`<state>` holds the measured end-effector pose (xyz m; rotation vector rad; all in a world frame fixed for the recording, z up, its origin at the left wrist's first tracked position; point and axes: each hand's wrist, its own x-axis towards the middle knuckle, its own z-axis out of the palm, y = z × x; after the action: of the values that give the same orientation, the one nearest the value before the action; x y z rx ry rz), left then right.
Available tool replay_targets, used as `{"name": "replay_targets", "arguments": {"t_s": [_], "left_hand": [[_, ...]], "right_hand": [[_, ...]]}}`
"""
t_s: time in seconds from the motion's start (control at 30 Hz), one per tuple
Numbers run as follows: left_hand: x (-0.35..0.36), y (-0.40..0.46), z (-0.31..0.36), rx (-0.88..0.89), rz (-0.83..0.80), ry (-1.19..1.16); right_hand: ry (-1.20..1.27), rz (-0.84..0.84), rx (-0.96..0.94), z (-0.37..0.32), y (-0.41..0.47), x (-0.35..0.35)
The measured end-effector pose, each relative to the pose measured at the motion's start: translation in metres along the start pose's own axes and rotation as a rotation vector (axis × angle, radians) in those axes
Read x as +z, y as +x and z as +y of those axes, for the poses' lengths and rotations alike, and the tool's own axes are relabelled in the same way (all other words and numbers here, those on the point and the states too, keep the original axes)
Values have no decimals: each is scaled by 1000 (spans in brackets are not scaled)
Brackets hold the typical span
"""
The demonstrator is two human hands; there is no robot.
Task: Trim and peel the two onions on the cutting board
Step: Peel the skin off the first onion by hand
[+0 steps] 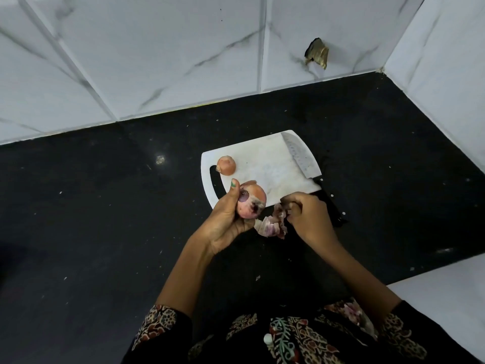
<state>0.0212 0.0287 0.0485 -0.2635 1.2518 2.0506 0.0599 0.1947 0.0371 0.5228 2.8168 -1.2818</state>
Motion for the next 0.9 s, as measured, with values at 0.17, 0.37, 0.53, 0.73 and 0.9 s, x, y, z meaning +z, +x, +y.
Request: {"name": "replay_targets", "arguments": {"t_s": [0.17,0.37,0.53,0.73,0.9], "left_hand": [[-1,1,-2,-25,3,-47],[-2,2,-1,29,41,1],[-3,0,0,22,67,57],[-4,2,0,43,66,78],[-4,1,2,61,53,131]], "right_hand": [[302,-53,-108,-28,-3,-11],[324,-147,-247,-44,-9,-14],[296,-149,-245,-44,-5,-17],[293,-189,-232,-46,-6,-21],[310,-184,-218,-46,-9,-19]]}}
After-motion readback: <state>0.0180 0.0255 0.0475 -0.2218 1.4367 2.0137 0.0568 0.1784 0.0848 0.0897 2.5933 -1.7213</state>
